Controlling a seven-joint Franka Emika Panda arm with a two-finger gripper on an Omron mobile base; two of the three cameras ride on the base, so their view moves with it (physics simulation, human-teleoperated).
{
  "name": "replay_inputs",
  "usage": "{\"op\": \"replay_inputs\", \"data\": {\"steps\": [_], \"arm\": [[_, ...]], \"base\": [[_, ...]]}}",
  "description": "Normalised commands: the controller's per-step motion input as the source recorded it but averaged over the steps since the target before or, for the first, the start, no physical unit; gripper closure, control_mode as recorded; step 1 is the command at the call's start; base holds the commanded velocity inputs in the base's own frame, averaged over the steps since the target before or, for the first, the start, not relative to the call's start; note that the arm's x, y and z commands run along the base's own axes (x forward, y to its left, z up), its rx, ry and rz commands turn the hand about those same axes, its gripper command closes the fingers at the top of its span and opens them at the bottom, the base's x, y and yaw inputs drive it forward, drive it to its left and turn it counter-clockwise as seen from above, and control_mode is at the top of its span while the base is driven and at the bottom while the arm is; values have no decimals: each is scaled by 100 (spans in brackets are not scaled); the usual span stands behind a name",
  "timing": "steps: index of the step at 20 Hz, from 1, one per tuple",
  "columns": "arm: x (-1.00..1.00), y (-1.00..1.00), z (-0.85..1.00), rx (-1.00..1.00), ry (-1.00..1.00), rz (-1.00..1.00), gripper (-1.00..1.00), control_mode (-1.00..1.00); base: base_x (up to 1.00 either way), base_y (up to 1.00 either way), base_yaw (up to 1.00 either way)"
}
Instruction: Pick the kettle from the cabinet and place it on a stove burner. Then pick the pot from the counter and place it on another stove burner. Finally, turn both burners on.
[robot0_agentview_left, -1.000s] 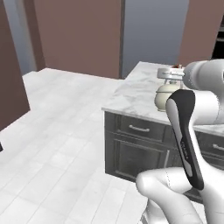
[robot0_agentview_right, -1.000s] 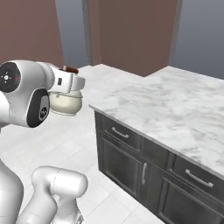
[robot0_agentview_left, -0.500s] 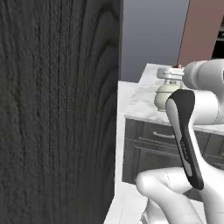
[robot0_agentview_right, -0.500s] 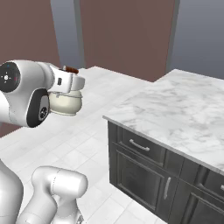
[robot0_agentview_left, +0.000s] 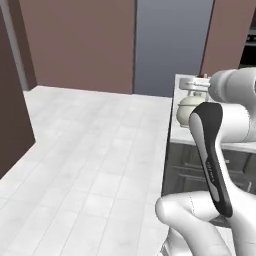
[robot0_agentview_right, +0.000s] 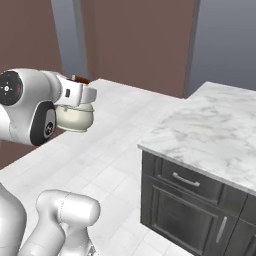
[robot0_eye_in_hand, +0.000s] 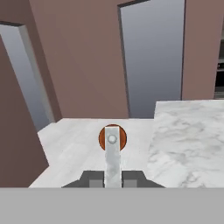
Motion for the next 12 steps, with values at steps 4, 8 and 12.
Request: {"op": "replay_inputs", "data": {"steps": [4, 8, 12], "arm": [[0, 0, 0, 0, 0, 0, 100, 100], [0, 0, 0, 0, 0, 0, 100, 100], [0, 0, 0, 0, 0, 0, 100, 100]], "base": [[57, 43, -21], [37, 17, -18], [43, 10, -17]]}}
